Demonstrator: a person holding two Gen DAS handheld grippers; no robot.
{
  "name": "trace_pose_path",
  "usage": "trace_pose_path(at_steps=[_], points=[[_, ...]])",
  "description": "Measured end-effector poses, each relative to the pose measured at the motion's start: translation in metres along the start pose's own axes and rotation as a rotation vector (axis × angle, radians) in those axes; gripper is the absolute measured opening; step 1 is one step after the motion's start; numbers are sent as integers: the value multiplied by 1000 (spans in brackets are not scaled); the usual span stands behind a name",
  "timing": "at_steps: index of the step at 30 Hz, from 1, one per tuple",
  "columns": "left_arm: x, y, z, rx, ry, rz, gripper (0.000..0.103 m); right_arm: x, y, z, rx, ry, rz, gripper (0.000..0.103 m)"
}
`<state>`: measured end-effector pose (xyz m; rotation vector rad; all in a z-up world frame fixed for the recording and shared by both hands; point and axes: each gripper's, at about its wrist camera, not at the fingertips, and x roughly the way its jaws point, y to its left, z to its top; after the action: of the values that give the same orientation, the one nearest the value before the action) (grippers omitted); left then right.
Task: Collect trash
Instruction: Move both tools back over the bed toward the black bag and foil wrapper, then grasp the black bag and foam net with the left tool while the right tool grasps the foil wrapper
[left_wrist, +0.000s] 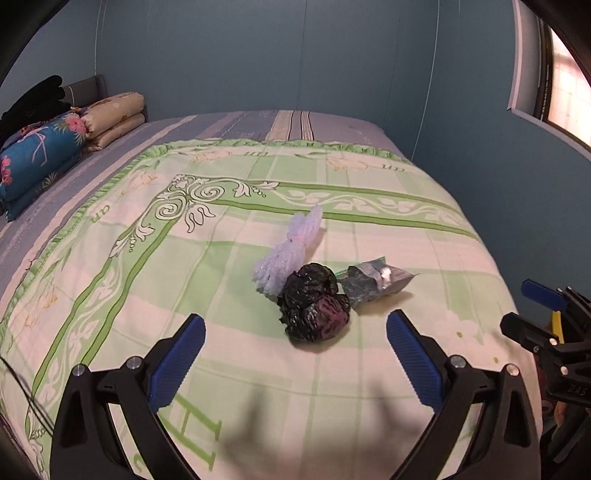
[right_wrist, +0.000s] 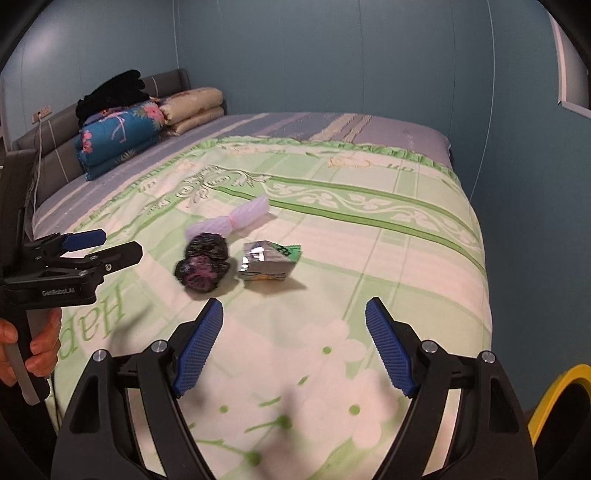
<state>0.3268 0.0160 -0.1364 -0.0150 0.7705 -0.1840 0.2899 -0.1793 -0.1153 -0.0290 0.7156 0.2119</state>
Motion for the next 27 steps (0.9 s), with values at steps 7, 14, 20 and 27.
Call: trace_pose_path(at_steps=[7, 14, 20, 27], points=[[52, 11, 18, 16, 55, -3, 95, 43, -20, 17, 35, 61, 21, 75], [92, 17, 27, -8, 85, 23, 95, 72, -36, 27, 115, 97, 56, 75], [121, 22, 29, -62, 97, 14, 95, 86, -38, 28, 123, 105, 58, 75], [145, 15, 30, -69, 109, -5, 83, 101, -37, 32, 110, 117, 51, 75]])
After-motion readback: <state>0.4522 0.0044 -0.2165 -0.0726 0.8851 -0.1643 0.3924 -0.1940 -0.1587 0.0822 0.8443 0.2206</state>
